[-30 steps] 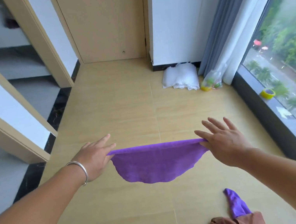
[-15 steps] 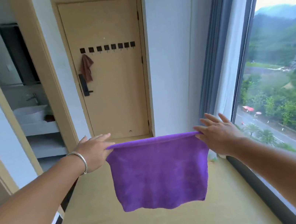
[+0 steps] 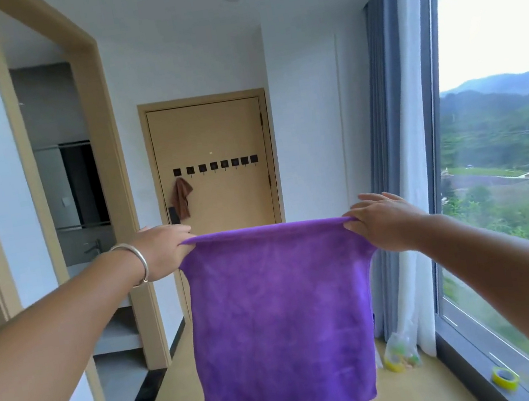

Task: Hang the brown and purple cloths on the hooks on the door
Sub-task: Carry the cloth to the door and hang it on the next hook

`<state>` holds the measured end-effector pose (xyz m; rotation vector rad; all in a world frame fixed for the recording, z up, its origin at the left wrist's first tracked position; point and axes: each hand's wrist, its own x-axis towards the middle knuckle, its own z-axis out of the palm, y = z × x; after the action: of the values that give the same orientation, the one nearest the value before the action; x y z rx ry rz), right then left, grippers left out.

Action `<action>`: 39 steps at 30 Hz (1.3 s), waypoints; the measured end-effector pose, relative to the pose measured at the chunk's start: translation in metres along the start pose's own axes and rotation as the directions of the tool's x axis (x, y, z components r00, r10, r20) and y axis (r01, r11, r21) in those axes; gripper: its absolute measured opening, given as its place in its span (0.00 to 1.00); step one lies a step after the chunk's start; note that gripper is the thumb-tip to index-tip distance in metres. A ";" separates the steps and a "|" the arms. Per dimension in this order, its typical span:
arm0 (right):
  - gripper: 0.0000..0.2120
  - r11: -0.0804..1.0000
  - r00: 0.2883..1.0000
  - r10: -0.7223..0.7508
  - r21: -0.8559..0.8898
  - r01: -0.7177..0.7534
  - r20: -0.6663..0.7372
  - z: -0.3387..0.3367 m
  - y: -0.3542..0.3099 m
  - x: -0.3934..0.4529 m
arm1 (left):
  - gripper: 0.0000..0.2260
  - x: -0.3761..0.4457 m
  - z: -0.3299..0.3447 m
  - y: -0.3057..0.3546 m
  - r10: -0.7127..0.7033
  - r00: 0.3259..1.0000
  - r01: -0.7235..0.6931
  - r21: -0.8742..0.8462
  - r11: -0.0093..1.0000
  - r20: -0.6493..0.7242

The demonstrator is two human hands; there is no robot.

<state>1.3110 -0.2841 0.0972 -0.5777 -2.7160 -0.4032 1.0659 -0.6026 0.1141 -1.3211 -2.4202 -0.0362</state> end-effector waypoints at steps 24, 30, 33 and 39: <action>0.23 0.993 0.993 -0.116 -0.003 0.116 0.005 0.044 -0.033 0.124 | 0.15 0.060 0.043 -0.077 -0.110 0.994 0.110 0.034 0.993 0.022; 0.23 0.994 0.994 -0.110 0.018 0.110 0.004 0.067 -0.060 0.202 | 0.15 0.107 0.069 -0.137 -0.129 0.992 0.129 0.014 0.992 -0.003; 0.23 0.994 0.995 -0.103 0.042 0.102 0.010 0.081 -0.071 0.236 | 0.15 0.127 0.085 -0.162 -0.137 0.991 0.137 0.000 0.991 0.004; 0.23 0.993 0.993 -0.114 0.040 0.113 0.019 0.112 -0.085 0.292 | 0.15 0.163 0.117 -0.197 -0.143 0.988 0.143 -0.008 0.990 0.054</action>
<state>0.9931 -0.2214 0.0887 -0.4202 -2.7794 -0.3737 0.7891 -0.5580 0.0923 -1.1648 -2.5600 -0.0541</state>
